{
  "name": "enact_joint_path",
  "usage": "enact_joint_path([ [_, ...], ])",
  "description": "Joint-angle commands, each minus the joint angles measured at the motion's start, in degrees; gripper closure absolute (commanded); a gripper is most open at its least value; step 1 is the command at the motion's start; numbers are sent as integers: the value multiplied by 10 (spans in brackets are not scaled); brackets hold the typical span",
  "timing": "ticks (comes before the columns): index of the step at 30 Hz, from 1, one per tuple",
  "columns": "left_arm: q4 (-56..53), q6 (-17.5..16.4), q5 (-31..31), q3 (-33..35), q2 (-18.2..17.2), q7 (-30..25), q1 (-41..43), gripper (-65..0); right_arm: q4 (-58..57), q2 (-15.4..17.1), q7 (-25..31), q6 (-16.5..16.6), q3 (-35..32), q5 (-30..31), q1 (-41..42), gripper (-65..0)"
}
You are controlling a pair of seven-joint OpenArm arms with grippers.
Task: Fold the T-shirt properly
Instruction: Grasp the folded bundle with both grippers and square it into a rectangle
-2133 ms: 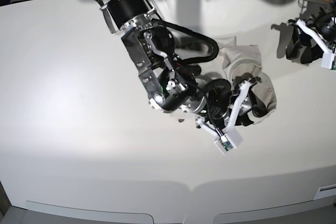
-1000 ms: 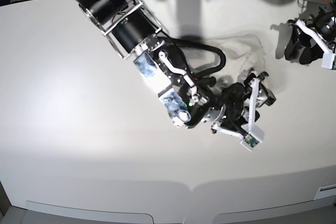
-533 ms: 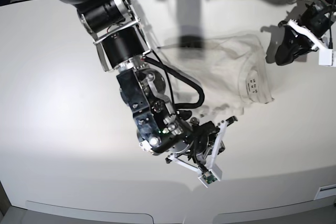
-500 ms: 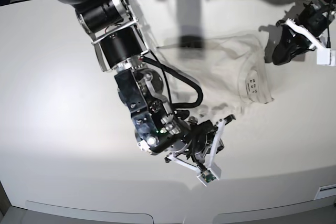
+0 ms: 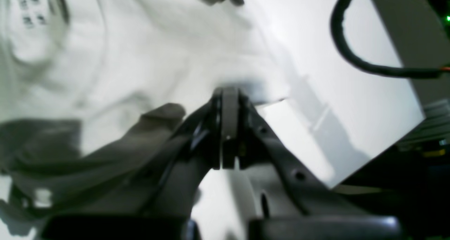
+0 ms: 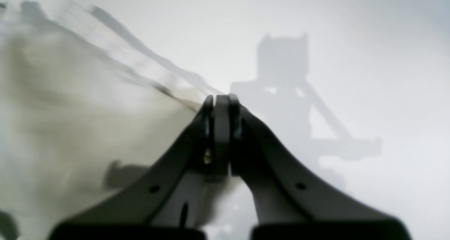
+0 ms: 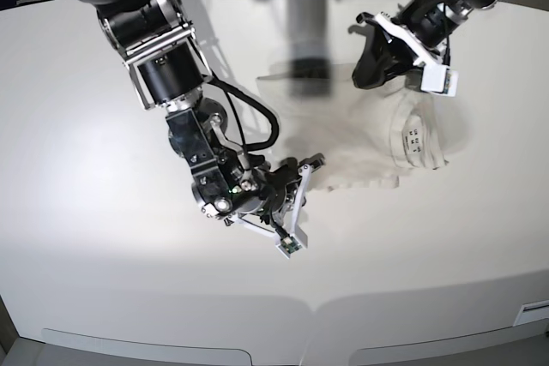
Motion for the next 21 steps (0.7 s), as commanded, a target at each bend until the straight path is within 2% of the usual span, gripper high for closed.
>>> enact_joint_path([
  [1, -10, 1, 7, -3, 1, -15, -6, 0, 2, -4, 19, 2, 2, -7, 19, 0],
  [3, -58, 1, 23, -3, 9, -22, -23, 0, -12, -2, 21, 2, 2, -28, 18, 0],
  [8, -178, 1, 24, -4, 8, -28, -92, 0, -32, -1, 21, 2, 2, -30, 16, 0],
  [11, -226, 1, 34, -5, 3, -26, -130, 0, -32, -1, 13, 23, 2, -30, 8, 0],
  [15, -247, 42, 54, -5, -22, -25, -151, 0, -30, 3, -7, 59, 2, -30, -12, 0],
  [21, -247, 79, 53, -5, -83, -31, -151, 0, 28, 34, -8, 60, 2, -25, -59, 0],
])
